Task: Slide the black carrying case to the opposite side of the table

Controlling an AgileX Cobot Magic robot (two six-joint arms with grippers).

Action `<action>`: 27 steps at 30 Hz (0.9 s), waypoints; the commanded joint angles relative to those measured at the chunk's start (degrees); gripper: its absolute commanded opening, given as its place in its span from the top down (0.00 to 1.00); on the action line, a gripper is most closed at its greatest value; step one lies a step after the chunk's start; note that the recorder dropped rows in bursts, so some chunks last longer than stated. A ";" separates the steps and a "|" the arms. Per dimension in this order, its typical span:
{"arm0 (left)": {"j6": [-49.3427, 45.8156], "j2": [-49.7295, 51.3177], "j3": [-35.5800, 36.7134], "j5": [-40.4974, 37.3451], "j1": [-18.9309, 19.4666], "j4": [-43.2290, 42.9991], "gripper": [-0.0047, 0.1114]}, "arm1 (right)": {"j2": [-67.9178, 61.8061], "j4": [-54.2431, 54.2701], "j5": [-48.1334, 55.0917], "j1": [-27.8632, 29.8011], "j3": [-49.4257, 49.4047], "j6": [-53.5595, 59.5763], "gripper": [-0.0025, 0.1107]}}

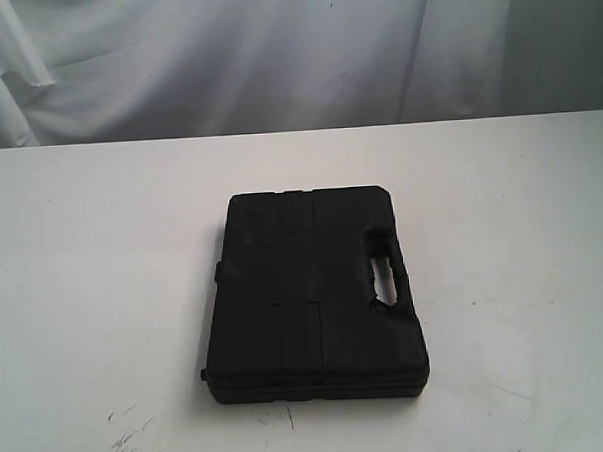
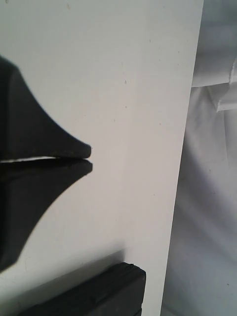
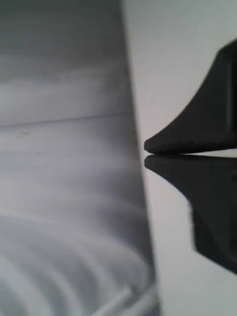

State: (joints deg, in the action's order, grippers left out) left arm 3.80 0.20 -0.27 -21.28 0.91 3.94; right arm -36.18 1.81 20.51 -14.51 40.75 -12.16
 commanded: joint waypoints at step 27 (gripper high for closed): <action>0.00 -0.20 0.27 0.31 0.20 0.00 0.96 | -44.61 6.19 20.25 -6.62 16.08 3.94 0.98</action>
State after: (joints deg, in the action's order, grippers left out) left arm 3.80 0.20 -0.27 -21.28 0.91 3.94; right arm -77.62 7.26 40.23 -19.33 54.79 -8.79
